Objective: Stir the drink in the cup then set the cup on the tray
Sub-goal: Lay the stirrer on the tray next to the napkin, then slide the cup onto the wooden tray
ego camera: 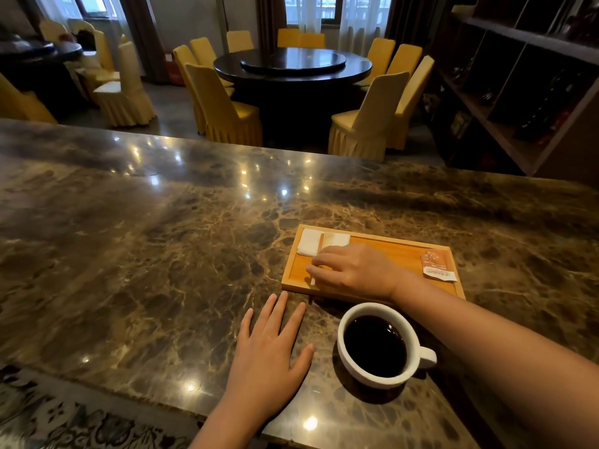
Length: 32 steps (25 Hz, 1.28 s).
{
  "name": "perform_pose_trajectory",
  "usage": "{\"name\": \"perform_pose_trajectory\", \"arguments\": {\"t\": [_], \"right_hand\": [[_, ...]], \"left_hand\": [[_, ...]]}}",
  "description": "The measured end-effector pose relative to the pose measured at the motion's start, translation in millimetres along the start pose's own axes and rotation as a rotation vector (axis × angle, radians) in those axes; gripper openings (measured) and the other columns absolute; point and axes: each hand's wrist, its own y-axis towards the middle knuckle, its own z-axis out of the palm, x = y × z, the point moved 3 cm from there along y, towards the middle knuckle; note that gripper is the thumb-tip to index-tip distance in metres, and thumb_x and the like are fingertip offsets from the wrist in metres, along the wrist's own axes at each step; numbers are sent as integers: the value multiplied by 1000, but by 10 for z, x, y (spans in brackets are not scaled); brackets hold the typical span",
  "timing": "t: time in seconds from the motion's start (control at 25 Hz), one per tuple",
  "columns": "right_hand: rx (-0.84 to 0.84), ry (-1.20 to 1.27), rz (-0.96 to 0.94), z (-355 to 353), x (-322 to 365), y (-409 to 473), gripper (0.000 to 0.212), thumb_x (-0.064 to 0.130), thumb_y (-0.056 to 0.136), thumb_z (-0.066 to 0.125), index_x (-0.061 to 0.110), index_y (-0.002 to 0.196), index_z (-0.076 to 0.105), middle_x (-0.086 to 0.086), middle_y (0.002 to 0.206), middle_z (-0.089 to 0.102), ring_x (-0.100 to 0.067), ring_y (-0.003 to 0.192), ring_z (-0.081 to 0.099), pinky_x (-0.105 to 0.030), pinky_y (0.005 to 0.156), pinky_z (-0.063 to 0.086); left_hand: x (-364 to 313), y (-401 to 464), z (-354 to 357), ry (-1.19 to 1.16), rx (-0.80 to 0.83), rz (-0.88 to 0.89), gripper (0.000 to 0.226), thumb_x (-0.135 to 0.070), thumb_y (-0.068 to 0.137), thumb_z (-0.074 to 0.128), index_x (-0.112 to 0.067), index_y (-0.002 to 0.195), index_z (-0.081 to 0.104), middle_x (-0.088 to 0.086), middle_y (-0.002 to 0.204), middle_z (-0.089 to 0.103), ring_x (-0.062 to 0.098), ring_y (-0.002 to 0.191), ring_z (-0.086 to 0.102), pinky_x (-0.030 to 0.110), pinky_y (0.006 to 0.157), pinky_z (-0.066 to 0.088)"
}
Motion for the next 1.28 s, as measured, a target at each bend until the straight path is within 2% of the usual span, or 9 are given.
{"name": "perform_pose_trajectory", "arguments": {"t": [0.2,0.4,0.6,0.72,0.84,0.92,1.0,1.08,1.28], "right_hand": [[131,76,28,33,36,21,27,27,93,44,9,102,62,-11,91,70,-23,77,66,-28,42,51],[179,123,77,11,56,21,41,38,97,32,10,104,62,-11,93,70,-23,79,66,-30,44,52],[191,89,183,-200,-30,-72,32,32,92,47,7,106,61,-14,100,71,-24,86,67,-31,49,55],[88,66,444,-493,-46,-260,32,31,90,46,8,103,65,-14,101,71,-27,93,67,-32,65,57],[-115,213,853,-797,112,-612,38,37,91,41,11,106,65,-10,105,69,-22,102,60,-29,85,46],[-166,305,1028,-929,372,-825,36,37,90,42,15,107,65,-2,107,67,-13,104,56,-23,92,40],[-155,370,1129,-981,667,-960,39,43,89,42,19,109,64,7,109,63,-4,106,52,-8,93,32],[-141,430,1197,-973,903,-1055,49,55,88,38,22,112,63,11,112,61,0,107,51,-1,93,28],[-151,563,1339,-930,1220,-1087,33,50,86,39,40,108,60,26,108,61,6,106,52,-6,88,35]], "left_hand": [[6,4,17,-18,-17,1,65,-62,81,11,-39,141,4,-10,148,-13,6,133,-20,38,110,-14],[15,1,31,-39,-45,1,64,-61,82,17,-37,141,11,-7,150,-5,7,135,-14,38,110,-11],[2,0,0,-30,-26,4,66,-62,80,10,-38,141,6,-8,150,-10,7,135,-17,40,110,-11],[6,0,13,-32,-30,6,66,-62,81,12,-36,142,10,-6,152,-3,8,136,-12,42,112,-7],[7,4,16,-32,-36,13,67,-62,80,11,-35,142,12,-4,152,0,8,136,-11,43,112,-4],[1,6,14,-31,-46,19,68,-62,80,11,-33,142,15,-3,152,2,9,136,-8,44,112,-2],[5,7,16,-30,-44,24,69,-62,80,11,-33,142,16,-2,152,5,10,137,-6,45,112,0],[7,10,17,-33,-41,28,69,-62,80,12,-31,142,18,0,153,8,12,138,-3,46,112,3],[6,10,12,-15,-23,27,71,-63,79,8,-32,142,15,0,153,6,13,138,-4,46,113,1]]}}
